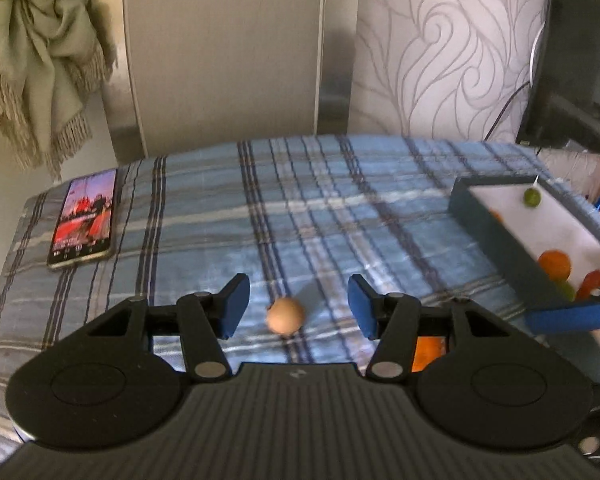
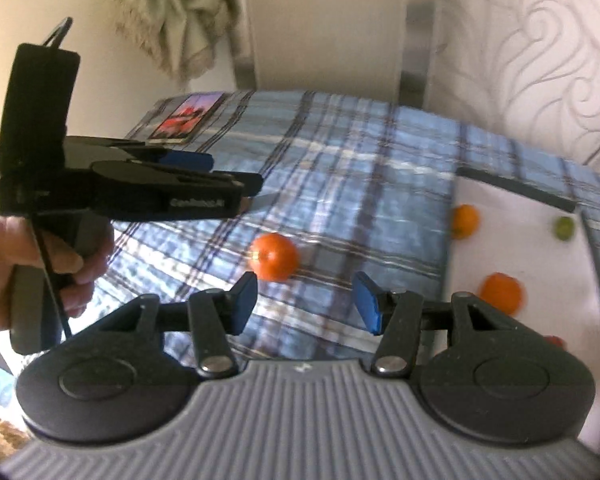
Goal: Organize fruits
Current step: 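Grasp another brown round fruit with the left tool while the right tool grasps a tangerine, then carry the brown fruit in the left tool and tangerine in the right tool over the box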
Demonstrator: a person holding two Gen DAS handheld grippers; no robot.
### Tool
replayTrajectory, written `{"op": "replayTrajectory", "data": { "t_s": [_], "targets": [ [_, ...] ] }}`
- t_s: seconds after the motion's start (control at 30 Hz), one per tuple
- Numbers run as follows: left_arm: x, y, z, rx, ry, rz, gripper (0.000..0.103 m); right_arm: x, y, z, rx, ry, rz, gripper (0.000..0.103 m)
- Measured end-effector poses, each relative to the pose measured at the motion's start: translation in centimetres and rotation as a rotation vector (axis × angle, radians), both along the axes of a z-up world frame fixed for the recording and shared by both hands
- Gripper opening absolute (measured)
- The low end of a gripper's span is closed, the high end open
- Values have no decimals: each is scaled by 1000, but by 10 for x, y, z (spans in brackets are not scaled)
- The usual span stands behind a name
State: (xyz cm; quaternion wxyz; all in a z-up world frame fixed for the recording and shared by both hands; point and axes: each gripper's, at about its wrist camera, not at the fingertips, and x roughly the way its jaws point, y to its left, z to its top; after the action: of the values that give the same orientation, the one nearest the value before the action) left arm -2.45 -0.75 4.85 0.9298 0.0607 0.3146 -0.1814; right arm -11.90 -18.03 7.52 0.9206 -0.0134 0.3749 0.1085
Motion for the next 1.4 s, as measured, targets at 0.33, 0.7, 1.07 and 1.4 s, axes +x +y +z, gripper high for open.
{"op": "replayTrajectory", "data": {
  "t_s": [0.33,0.7,1.07,1.4],
  "targets": [
    [21,3,-34,14,73,-36,40,39,35,-25,-46,45,53,54],
    [27,8,-33,-32,63,-97,29,49,42,-34,-84,68,0,41],
    [17,15,-17,-80,59,-179,29,0,37,-11,-44,76,-162,40],
    [-19,-3,1,-64,27,-123,29,-44,14,0,15,24,-143,40]
  ]
}}
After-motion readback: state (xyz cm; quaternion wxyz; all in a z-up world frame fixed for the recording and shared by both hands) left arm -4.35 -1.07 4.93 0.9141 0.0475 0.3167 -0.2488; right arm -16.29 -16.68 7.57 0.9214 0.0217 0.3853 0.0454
